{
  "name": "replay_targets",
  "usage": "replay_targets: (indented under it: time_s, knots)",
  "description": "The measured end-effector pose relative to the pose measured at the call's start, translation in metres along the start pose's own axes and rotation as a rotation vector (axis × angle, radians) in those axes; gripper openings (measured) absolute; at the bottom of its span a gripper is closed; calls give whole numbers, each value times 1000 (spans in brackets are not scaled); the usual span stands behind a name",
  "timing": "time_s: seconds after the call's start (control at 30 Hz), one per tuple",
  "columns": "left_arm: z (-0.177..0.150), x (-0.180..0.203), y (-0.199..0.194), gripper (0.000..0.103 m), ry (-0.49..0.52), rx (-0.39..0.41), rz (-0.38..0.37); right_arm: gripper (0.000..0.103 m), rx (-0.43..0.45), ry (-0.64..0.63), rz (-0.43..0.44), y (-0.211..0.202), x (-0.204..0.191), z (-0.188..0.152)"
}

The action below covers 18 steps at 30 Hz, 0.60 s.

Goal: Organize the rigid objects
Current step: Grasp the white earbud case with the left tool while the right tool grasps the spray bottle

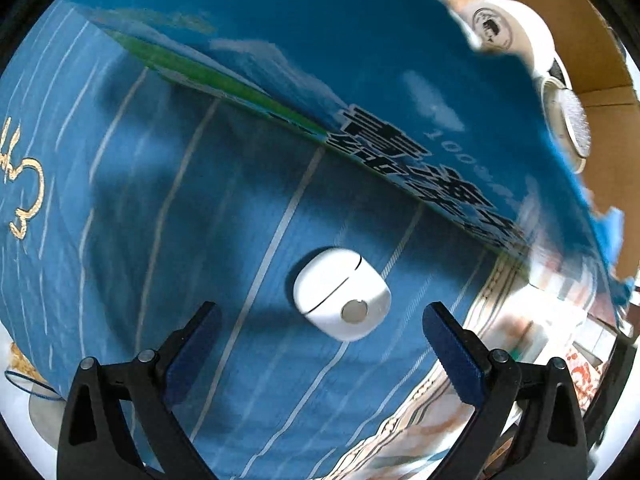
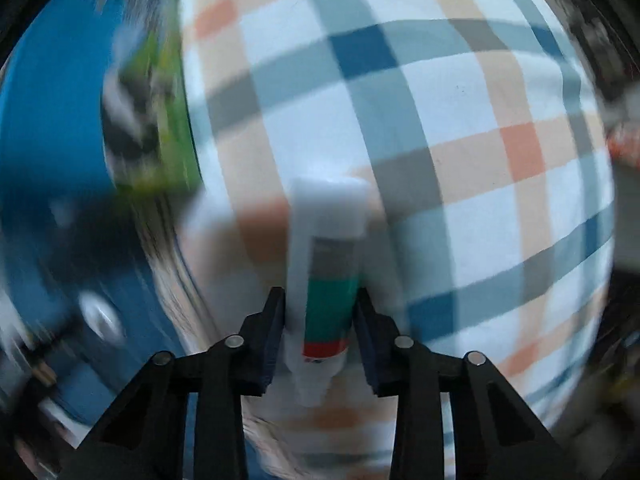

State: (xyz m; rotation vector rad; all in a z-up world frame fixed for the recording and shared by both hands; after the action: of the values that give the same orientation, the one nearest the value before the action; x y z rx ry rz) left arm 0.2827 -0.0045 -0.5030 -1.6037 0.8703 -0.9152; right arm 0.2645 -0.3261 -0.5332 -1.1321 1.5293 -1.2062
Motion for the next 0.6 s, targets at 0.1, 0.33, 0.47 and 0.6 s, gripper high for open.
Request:
replay_targets:
  time_s: [0.1, 0.33, 0.47, 0.6]
  knots:
    - [2, 2, 10, 92, 3, 12, 31, 35, -18, -113, -94, 7, -6, -14]
    - [-5, 15, 16, 49, 147, 73, 155, 36, -37, -118, -108, 23, -15, -28]
    - [-24, 2, 15, 49, 224, 76, 176, 35, -59, -130, -88, 26, -10, -34]
    - [-50, -21, 18, 48, 290, 45, 199, 35, -99, -202, -89, 34, -18, -57]
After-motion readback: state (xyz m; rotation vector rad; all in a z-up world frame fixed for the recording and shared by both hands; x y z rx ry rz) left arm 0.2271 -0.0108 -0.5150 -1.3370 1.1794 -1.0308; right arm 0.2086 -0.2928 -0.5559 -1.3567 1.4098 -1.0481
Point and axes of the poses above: each gripper's, at about its wrist camera, not at the fingertips, and y roughly the way its jaws point, x to its right, z to its top, the point moved 2 cm from there along y, roughly the way its jaws point, and after that the axes turned 2 degrees about -y, right-handed, at the moved point
